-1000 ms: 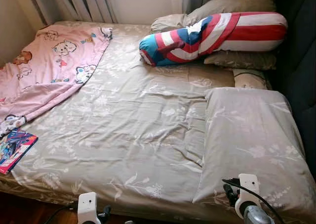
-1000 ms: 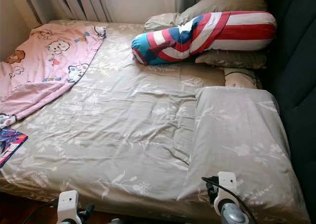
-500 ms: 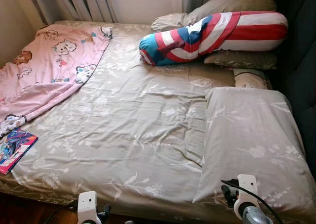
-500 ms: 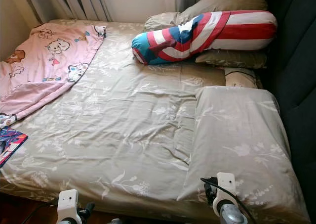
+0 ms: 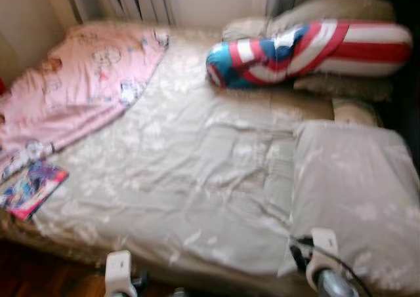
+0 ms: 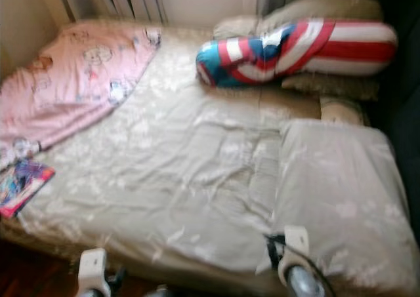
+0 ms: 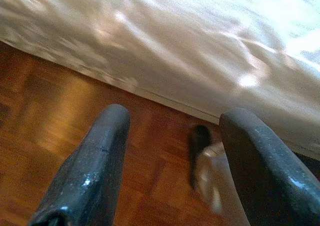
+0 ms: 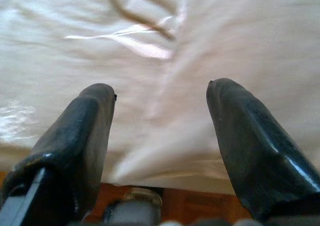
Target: Clean up the room
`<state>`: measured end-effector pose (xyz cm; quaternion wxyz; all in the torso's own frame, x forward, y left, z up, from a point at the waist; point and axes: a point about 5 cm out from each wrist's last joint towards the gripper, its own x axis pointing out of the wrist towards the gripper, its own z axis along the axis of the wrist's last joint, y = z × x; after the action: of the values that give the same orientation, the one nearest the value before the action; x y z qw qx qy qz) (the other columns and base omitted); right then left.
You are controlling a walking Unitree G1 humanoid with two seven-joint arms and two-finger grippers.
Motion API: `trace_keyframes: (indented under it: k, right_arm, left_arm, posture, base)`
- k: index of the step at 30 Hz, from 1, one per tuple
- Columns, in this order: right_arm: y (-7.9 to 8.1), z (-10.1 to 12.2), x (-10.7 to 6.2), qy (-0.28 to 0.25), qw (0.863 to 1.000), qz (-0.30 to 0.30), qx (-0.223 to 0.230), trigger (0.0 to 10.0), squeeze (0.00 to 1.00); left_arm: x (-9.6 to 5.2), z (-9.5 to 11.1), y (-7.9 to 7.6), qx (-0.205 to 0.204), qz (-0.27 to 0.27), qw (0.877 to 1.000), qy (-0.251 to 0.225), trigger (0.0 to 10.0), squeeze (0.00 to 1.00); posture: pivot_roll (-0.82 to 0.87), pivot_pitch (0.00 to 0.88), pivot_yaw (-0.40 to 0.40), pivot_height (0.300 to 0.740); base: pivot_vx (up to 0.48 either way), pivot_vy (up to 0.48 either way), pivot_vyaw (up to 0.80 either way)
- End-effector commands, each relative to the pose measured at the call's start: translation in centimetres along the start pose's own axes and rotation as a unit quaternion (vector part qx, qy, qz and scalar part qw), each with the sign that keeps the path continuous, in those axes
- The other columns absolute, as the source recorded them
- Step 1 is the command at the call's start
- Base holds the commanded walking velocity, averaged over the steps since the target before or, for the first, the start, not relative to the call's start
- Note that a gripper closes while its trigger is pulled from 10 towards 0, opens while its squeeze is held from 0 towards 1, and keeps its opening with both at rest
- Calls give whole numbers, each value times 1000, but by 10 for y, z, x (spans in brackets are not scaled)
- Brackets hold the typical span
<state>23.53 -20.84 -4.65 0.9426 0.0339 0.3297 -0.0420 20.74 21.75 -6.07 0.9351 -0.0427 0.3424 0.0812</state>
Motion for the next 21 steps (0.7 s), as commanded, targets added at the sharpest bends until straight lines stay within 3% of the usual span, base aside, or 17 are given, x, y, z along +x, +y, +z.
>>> trace_keyframes:
  k: [1, 5, 10, 21]
  right_arm:
    - [-6, -11, -4, 20, 1000, -7, -1, 10000, 0]
    - [-4, -10, -3, 19, 1000, 3, -12, 10000, 0]
    - [-2, -9, -3, 14, 1000, 7, -6, 10000, 0]
    - [-1, -9, -3, 11, 1000, 6, 11, 10000, 0]
  left_arm:
    - [-3, -11, -1, 6, -3, 1000, 22, 10000, 0]
    - [-3, -12, 0, 7, -3, 1000, 23, 10000, 0]
    - [-3, -12, 1, 7, -2, 1000, 23, 10000, 0]
    - [-3, -10, 3, 6, 0, 1000, 25, 10000, 0]
  posture:
    - [12, 171, 28, 711]
    - [13, 171, 29, 711]
    - [15, 171, 30, 711]
    - [18, 171, 33, 711]
  base:
    - [0, 428, 0]
    - [0, 426, 0]
    - [0, 425, 780]
    - [0, 425, 0]
